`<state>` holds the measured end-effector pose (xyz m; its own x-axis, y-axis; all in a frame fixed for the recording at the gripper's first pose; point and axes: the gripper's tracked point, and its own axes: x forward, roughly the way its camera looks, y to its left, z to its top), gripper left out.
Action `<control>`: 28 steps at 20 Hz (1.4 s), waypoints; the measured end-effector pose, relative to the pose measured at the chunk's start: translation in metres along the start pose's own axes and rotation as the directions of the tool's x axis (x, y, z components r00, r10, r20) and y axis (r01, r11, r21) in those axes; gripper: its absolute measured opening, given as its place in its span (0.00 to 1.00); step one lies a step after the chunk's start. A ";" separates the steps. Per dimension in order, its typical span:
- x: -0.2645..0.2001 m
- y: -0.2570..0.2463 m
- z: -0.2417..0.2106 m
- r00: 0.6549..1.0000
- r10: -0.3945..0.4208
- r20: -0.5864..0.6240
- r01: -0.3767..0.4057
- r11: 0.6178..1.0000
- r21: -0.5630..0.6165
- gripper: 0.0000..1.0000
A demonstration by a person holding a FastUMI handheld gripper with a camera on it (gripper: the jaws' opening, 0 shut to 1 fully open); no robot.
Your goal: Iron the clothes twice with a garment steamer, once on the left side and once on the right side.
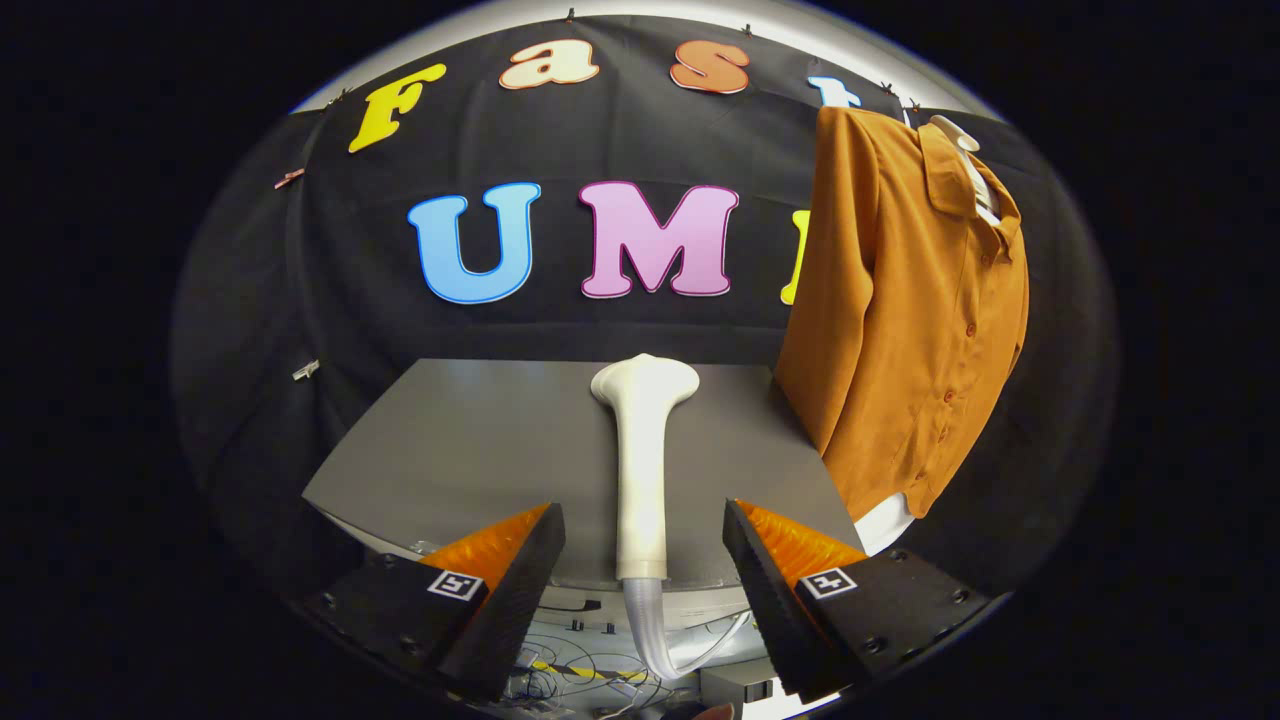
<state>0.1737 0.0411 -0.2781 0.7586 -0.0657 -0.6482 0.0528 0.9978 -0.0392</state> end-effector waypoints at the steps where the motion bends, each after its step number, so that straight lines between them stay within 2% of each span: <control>1: 0.009 0.003 -0.002 1.000 0.000 -0.017 0.000 1.000 -0.002 0.99; 6: 0.043 0.013 -0.024 0.997 -0.018 -0.080 0.016 1.000 -0.024 0.96; 7: 0.048 0.014 -0.027 0.996 -0.023 -0.086 0.021 0.999 -0.026 0.89; 8: 0.052 0.014 -0.029 0.996 -0.029 -0.089 0.027 0.999 -0.026 0.75; 9: 0.055 0.011 -0.031 0.995 -0.047 -0.093 0.044 0.998 -0.033 0.74; 10: 0.060 0.004 -0.032 0.993 -0.077 -0.095 0.073 0.997 -0.039 0.66; 12: 0.063 0.004 -0.032 0.992 -0.081 -0.101 0.078 0.996 -0.033 0.39; 13: 0.065 0.003 -0.034 0.991 -0.078 -0.108 0.072 0.996 -0.059 0.40; 14: 0.063 0.003 -0.031 0.993 -0.073 -0.094 0.067 0.996 -0.067 0.34; 15: 0.065 0.002 -0.035 0.994 -0.063 -0.090 0.056 0.995 -0.078 0.34; 18: 0.062 0.007 -0.033 0.996 0.001 -0.091 -0.004 0.999 -0.038 0.28; 20: 0.059 0.007 -0.031 0.995 0.033 -0.092 -0.033 0.999 0.001 0.28; 24: 0.028 -0.007 -0.010 0.999 0.010 0.032 -0.011 0.999 0.031 0.27; 28: -0.023 -0.021 0.027 0.980 0.019 0.196 -0.031 0.998 0.060 0.28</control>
<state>0.1727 0.0215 -0.2417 0.8722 -0.0464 -0.4869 0.0681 0.9973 0.0268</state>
